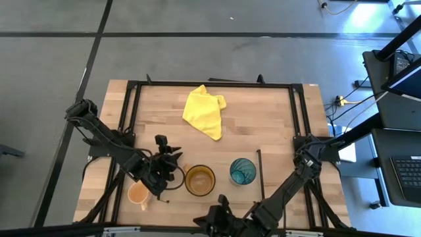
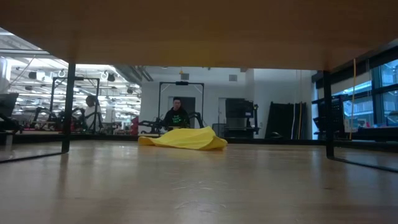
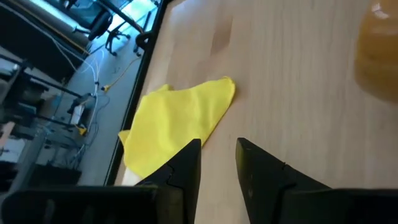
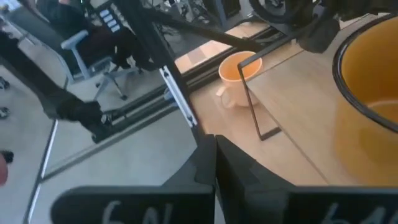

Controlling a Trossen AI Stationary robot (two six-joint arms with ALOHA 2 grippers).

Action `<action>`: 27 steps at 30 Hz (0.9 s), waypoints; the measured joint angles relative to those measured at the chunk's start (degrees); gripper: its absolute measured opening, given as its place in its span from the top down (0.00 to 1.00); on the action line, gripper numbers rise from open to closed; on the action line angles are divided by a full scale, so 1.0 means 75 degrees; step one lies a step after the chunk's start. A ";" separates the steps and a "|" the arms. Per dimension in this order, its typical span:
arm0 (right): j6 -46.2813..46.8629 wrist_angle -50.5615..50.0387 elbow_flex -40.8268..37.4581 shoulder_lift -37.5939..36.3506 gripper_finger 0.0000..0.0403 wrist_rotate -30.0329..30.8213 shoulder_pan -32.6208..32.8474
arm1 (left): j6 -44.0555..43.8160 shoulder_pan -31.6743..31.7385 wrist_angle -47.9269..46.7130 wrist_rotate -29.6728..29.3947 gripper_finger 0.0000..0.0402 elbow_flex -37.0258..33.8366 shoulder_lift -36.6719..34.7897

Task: Stack small to large cups/mugs on shelf
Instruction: Put the brown mug on the shelf

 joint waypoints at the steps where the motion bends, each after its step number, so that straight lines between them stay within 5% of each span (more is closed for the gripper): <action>1: 0.0026 0.0021 0.0000 0.0016 0.99 0.0005 -0.0031 | 0.0113 -0.0002 0.0071 0.0010 0.76 0.0000 0.0000; 10: 0.0206 -0.0345 0.0000 0.0044 0.99 -0.0030 -0.0318 | 0.1326 -0.0272 0.1421 0.0057 0.76 0.0000 0.0000; 27: 0.1029 -0.1287 0.0000 0.0044 0.99 0.0016 -0.0360 | 0.1357 -0.0304 0.2218 0.0699 0.76 -0.0003 0.0000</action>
